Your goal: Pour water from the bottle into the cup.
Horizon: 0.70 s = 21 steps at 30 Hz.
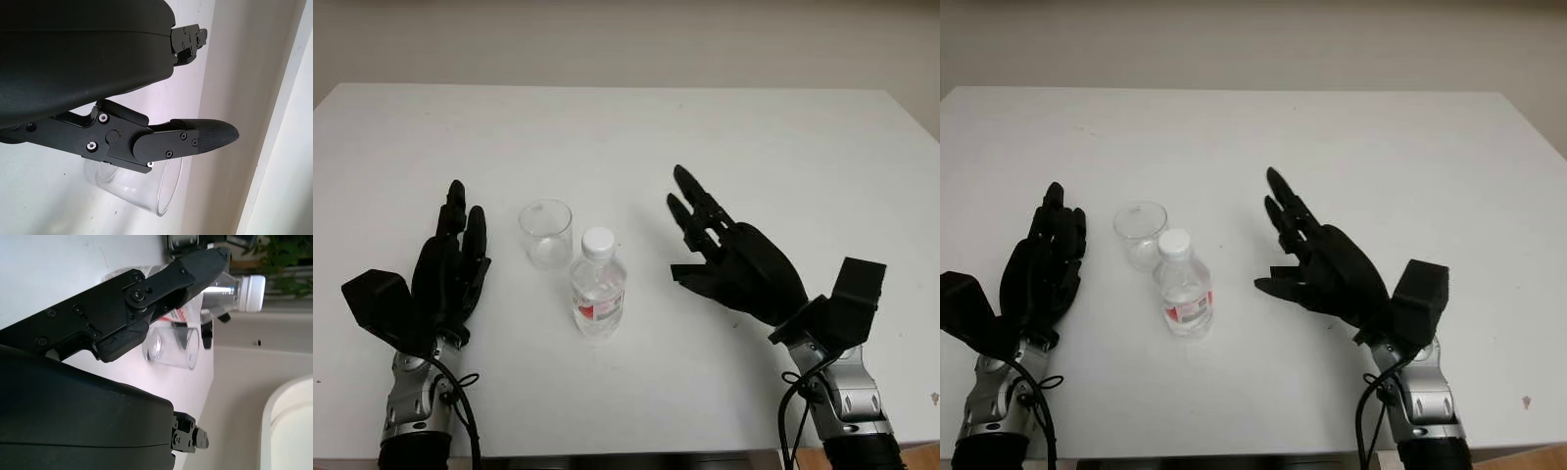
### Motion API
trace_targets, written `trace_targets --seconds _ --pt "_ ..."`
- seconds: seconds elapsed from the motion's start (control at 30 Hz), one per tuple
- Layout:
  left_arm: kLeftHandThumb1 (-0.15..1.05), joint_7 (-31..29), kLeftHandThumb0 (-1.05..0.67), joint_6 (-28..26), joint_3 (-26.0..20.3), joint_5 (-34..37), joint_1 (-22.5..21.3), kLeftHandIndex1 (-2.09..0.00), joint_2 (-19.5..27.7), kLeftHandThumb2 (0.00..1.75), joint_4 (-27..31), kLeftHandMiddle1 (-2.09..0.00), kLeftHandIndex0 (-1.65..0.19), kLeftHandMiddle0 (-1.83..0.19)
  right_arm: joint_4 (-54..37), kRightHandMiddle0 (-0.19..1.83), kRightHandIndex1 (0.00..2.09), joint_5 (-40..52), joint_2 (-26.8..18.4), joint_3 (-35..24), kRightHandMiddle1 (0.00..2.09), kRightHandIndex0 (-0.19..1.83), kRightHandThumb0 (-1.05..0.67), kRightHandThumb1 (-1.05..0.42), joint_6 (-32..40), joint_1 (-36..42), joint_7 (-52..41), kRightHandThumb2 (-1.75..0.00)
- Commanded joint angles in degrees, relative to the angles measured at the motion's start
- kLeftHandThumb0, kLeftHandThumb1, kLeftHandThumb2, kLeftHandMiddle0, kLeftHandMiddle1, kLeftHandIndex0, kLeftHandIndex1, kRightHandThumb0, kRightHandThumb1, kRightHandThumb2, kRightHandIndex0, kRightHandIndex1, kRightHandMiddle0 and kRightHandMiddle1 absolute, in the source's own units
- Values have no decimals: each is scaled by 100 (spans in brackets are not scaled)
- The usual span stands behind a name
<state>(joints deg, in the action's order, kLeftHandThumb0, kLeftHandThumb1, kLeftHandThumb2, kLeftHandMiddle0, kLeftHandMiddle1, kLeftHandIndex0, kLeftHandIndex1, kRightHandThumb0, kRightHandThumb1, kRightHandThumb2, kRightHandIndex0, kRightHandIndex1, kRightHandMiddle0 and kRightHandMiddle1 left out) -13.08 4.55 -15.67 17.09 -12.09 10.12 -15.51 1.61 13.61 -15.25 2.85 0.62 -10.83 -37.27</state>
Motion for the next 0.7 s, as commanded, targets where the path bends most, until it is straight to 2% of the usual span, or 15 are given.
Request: trace_targets --seconds 0.0,0.17,0.23,0.3,0.47,0.5,0.57,0.67 --pt "105 -8 -70 44 4 -29 -75 -5 27 48 -30 -5 13 14 152 9 14 -73 -19 99 15 9 -87 -81 -37 -159 -58 -4" --pt "105 29 -70 9 -3 -33 -49 -6 44 48 25 -5 13 14 694 16 20 -112 108 269 26 17 -85 -79 -255 -398 -282 -5" --pt "105 25 -70 32 -1 -41 -41 -6 52 49 24 -5 13 14 851 -4 33 -117 159 310 67 14 -85 -78 -264 -473 -324 -5" --pt "105 46 -70 38 -4 -43 -32 -6 45 49 36 -6 13 13 970 -14 40 -133 205 349 87 11 -83 -77 -299 -529 -353 -5" --pt "105 47 -69 32 -2 -14 -43 -5 25 49 46 -5 13 14 1142 -19 48 -154 274 426 96 8 -80 -77 -291 -643 -434 -5" --pt "105 51 -69 40 1 -18 -46 -5 20 49 43 -5 13 14 1185 -19 54 -119 300 430 99 6 -78 -77 -260 -667 -475 -5" --pt "105 43 -69 48 1 -4 -57 -5 6 48 31 -5 14 14 1269 -19 84 -90 345 436 114 -3 -76 -77 -216 -704 -534 -5" --pt "105 65 -69 31 5 -2 -75 -5 -10 47 23 -5 14 14 1428 -11 115 -79 402 440 130 -2 -79 -77 -189 -767 -604 -5"
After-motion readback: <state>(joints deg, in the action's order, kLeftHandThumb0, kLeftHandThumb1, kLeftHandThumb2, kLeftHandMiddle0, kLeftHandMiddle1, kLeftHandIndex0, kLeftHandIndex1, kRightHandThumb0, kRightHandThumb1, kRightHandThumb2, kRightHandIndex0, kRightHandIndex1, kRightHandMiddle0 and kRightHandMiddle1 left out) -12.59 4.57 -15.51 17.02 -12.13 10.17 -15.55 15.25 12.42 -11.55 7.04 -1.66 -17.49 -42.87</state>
